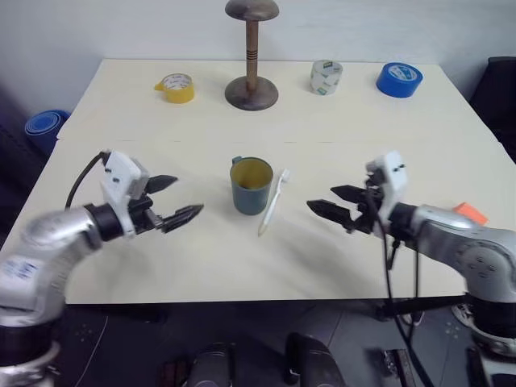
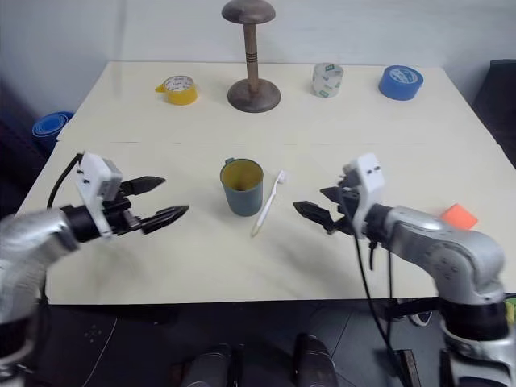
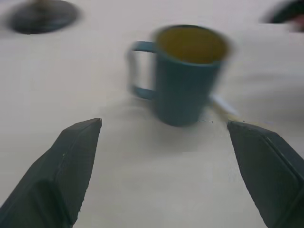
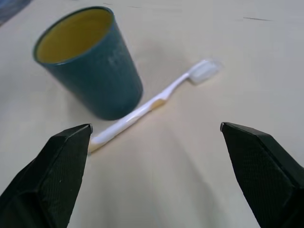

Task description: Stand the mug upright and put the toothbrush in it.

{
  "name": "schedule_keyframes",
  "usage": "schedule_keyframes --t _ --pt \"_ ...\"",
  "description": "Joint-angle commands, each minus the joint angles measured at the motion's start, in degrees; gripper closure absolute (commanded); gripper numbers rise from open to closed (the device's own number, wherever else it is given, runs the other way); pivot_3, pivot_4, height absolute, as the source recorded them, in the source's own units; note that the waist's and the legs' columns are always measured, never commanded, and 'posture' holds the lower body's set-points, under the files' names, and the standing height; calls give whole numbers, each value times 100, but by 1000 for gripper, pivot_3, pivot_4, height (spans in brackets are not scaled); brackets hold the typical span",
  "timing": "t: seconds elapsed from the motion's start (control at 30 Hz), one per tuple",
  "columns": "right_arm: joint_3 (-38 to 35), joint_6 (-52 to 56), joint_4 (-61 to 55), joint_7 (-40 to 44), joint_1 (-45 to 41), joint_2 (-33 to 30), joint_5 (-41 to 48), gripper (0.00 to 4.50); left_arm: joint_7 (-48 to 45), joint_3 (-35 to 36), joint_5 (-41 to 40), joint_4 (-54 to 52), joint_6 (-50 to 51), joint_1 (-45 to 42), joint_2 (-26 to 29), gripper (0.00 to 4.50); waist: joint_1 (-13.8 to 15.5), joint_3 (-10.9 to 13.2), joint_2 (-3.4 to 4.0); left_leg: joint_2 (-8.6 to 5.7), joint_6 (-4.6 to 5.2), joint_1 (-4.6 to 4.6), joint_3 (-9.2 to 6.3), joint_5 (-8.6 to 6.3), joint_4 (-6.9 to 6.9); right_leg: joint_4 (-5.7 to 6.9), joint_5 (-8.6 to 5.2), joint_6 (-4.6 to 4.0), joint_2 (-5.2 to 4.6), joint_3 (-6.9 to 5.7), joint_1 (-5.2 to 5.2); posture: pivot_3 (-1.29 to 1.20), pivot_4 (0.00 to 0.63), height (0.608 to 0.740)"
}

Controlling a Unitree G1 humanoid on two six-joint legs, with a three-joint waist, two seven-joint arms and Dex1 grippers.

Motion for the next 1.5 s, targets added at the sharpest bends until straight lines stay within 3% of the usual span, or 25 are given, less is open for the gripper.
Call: schedule_keyframes --t 0.03,0.13,0.47,0.83,1.2,1.3,1.5 --pt "282 -177 448 -262 -441 415 -625 378 -738 91 -619 22 311 -538 551 0 -6 3 19 -2 0 0 1 0 -4 -3 0 0 -1 0 0 0 150 740" --pt "538 -255 896 -339 -736 805 -1089 1066 -1025 -34 -604 115 240 -784 849 0 -68 3 27 -3 -2 9 3 1 -22 3 0 1 1 0 -3 0 150 740" --pt "663 -534 1828 -98 -1288 1570 -1990 1066 -1089 -224 -445 191 73 -959 879 0 -268 4 29 -1 -8 6 1 4 -23 9 0 2 4 0 -8 0 150 740" --pt "856 -758 2488 383 -1784 2117 -2644 1066 -1071 -429 -234 248 -174 -1030 789 0 -302 6 32 0 -11 7 2 5 -27 17 0 2 5 0 -14 0 150 740" --pt "1264 -1014 3189 747 -1906 2332 -3430 1066 -1020 -487 -196 258 -238 -1103 730 0 -329 6 33 0 -12 8 1 6 -27 19 0 2 5 1 -14 0 150 740" --pt "1279 -1082 3287 815 -1908 2366 -3553 1655 -1047 -509 -197 257 -244 -1116 729 0 -358 6 33 0 -14 9 -1 7 -27 22 0 2 6 1 -14 0 150 740" --pt "1375 -917 3099 967 -1818 2345 -3692 3628 -1117 -591 -244 226 -259 -1215 718 0 -361 6 33 0 -14 10 -5 7 -26 26 0 2 5 1 -12 0 150 740"
